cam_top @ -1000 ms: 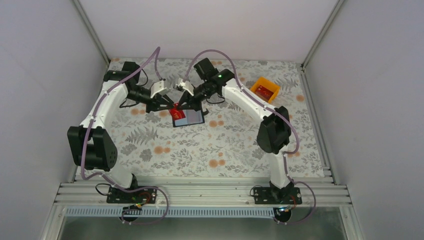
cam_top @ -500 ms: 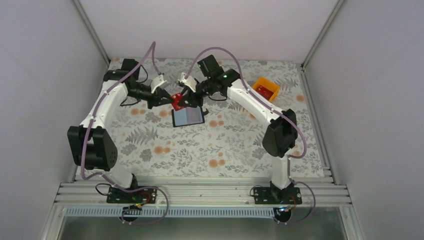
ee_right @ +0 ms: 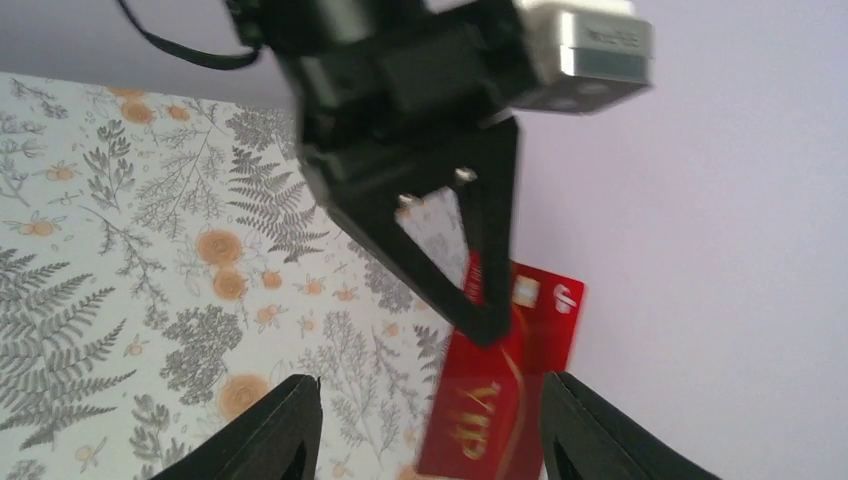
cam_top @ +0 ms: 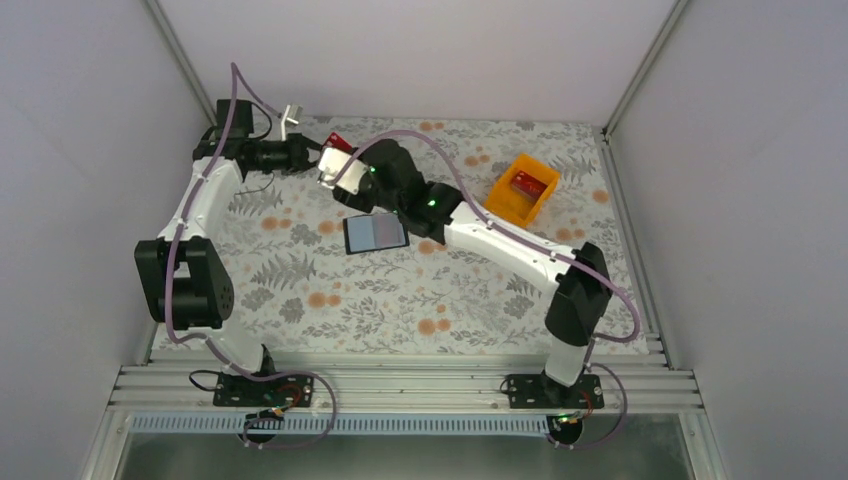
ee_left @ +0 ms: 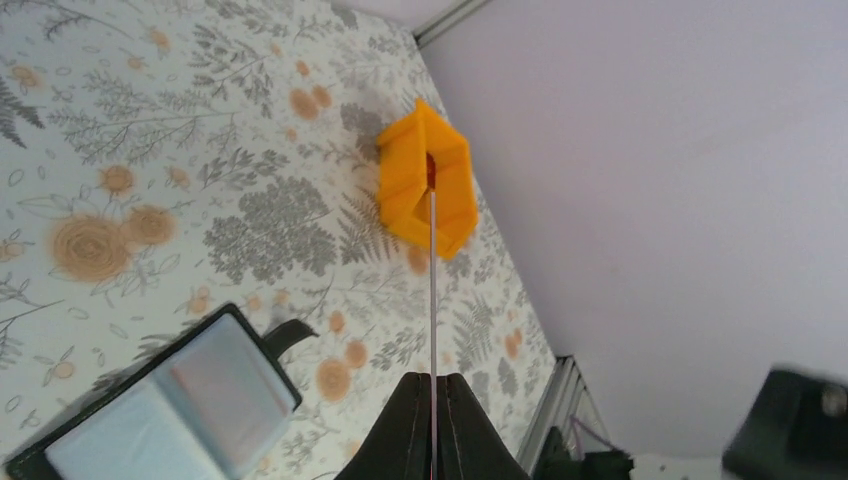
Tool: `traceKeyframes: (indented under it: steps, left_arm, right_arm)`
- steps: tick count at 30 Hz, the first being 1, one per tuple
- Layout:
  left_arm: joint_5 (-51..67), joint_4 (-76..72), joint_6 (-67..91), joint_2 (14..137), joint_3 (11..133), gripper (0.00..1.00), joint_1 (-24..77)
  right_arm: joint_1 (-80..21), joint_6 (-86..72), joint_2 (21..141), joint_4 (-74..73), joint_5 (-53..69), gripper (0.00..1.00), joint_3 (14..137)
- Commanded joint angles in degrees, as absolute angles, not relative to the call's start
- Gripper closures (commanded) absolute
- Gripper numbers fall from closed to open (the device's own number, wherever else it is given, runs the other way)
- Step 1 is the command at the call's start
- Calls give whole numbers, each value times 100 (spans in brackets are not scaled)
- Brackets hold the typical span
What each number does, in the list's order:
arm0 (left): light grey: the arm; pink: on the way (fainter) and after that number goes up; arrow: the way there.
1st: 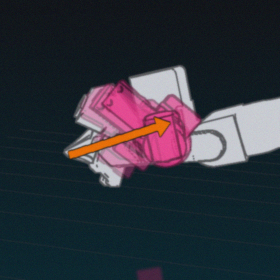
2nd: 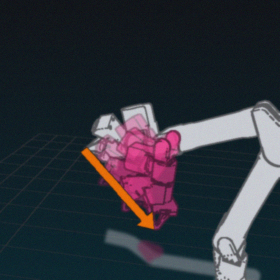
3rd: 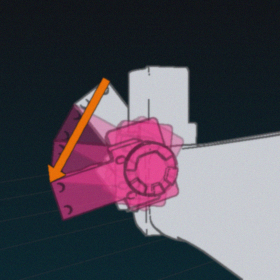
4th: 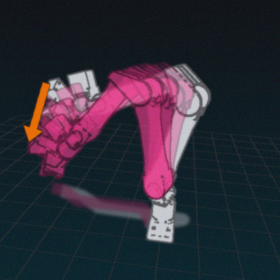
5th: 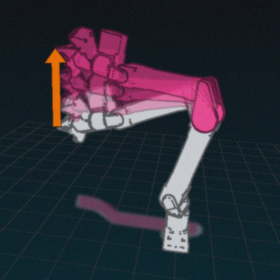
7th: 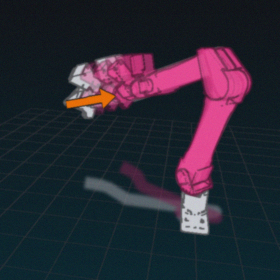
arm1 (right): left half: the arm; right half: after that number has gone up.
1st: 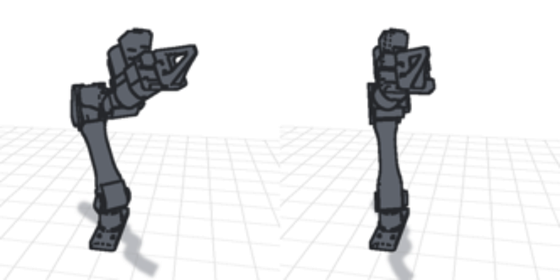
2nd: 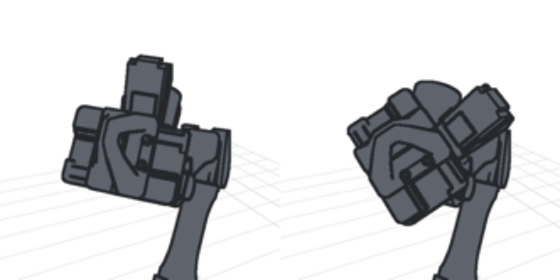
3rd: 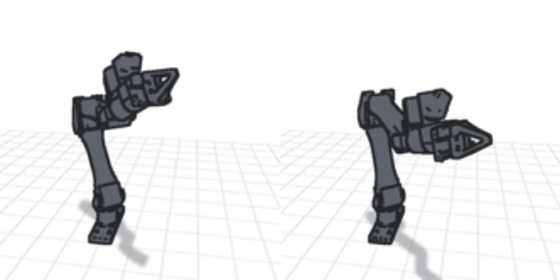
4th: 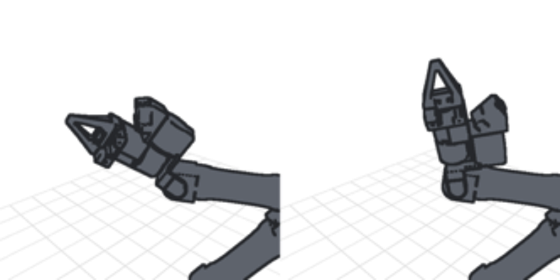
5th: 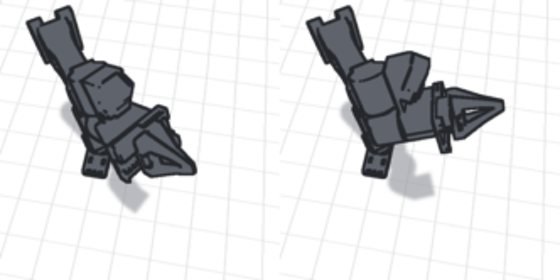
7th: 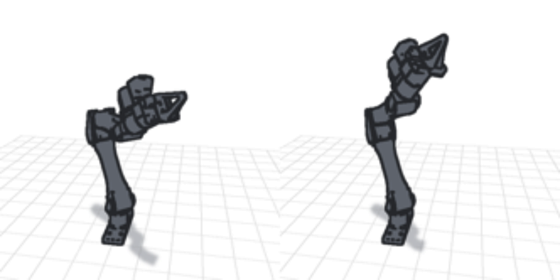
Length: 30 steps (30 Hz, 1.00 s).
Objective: Take the credit cards out of the card holder
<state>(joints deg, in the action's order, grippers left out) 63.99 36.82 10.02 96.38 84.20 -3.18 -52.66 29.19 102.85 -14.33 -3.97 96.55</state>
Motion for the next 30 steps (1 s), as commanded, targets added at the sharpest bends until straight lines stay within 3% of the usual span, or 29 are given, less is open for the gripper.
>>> traceKeyframes:
  steps: [1,11,14,19,22,28,29,30]
  left_arm:
    - [6590,3239,2116,9463,8717,98,-307]
    - [6809,3287,2243,9413,8579,98,-308]
    - [6875,3285,2241,9382,8556,98,-303]
    - [6887,3270,2222,9305,8472,98,-299]
    - [6997,3244,2252,9272,8387,98,-290]
    - [7027,3269,2215,9269,8307,97,-287]
    - [7012,3274,2196,9272,8308,91,-282]
    - [6987,3282,2177,9279,8314,75,-287]
  right_arm:
    - [-5561,4169,10579,-537,-1429,41,9685]
    - [-5574,4274,11198,-259,-2499,45,9979]
    - [-5579,4405,11353,-150,-2712,54,9979]
    - [-5570,4500,11525,-104,-2983,84,10121]
    - [-5543,4487,11550,-112,-3077,93,10173]
    - [-5498,4421,11383,-220,-3017,96,10136]
    - [-5479,4424,11334,-270,-2963,96,10115]
    - [-5450,4409,11292,-332,-2903,96,10097]
